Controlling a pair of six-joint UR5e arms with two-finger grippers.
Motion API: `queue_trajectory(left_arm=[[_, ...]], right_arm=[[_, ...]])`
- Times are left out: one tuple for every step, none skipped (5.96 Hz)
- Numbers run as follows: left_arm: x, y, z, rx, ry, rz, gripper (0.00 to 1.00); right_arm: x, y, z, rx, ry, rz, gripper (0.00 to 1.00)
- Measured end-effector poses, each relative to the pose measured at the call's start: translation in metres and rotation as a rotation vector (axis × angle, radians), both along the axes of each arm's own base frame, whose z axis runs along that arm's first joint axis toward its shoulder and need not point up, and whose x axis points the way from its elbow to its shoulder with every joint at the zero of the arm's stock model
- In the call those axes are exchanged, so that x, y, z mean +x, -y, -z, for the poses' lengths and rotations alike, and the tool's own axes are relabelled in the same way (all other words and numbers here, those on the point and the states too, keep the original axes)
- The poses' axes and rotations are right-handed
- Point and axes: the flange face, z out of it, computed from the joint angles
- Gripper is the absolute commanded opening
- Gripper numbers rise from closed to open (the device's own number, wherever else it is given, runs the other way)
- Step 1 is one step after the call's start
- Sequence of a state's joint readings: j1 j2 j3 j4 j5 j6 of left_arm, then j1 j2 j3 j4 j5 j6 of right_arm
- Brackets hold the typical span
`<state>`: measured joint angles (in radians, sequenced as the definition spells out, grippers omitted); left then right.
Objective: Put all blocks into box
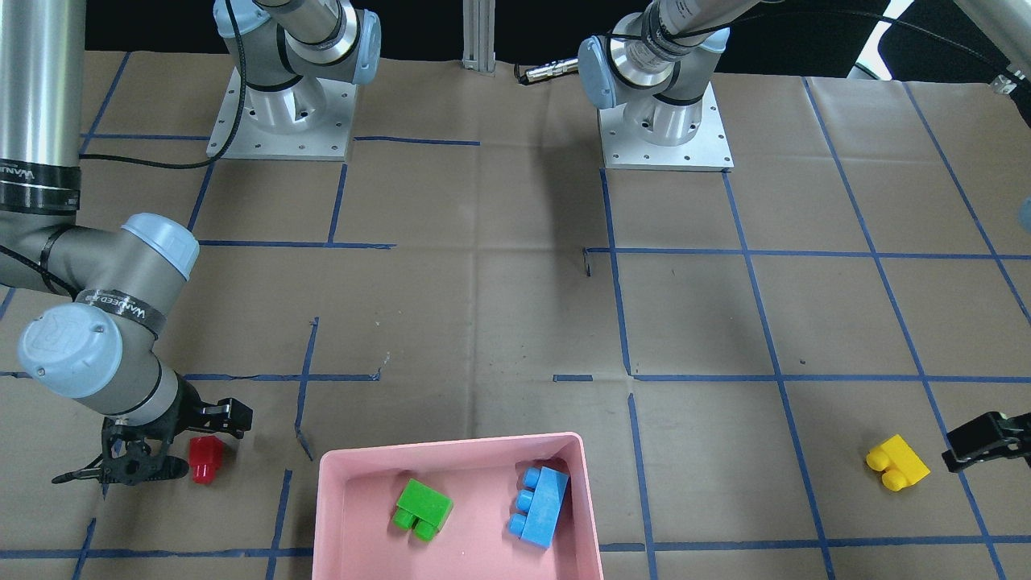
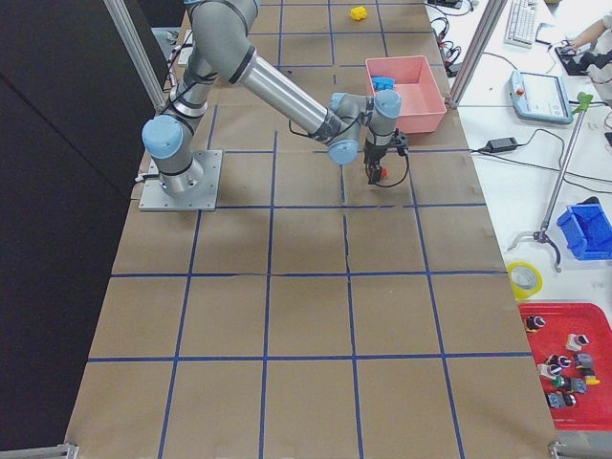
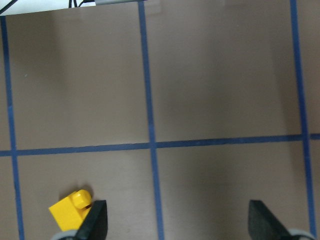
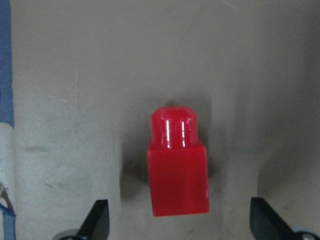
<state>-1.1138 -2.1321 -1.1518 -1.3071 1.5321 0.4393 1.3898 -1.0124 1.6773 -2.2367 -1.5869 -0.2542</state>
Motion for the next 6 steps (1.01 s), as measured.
queue_trajectory(left_arm=[[0.027, -0.01, 0.008, 0.007, -0.008, -0.066, 0.98], [0.036, -0.015, 0.015, 0.015, -0.02, -0.15, 0.98], [0.039, -0.02, 0.028, 0.034, -0.037, -0.238, 0.98], [0.04, -0.026, 0.043, 0.062, -0.058, -0.328, 0.98], [0.039, -0.031, 0.062, 0.09, -0.075, -0.397, 0.98], [0.04, -0.035, 0.083, 0.107, -0.082, -0.426, 0.98]], right_arm=[[0.0, -0.002, 0.0, -0.004, 0.0, 0.001, 0.59], [0.0, -0.001, -0.002, -0.012, -0.001, 0.001, 0.4], [0.0, 0.001, -0.005, -0.02, -0.001, 0.001, 0.26], [0.0, 0.003, -0.007, -0.029, -0.001, 0.002, 0.11], [0.0, 0.005, -0.009, -0.046, -0.002, 0.002, 0.09], [0.0, 0.008, -0.014, -0.069, -0.002, 0.002, 0.09]])
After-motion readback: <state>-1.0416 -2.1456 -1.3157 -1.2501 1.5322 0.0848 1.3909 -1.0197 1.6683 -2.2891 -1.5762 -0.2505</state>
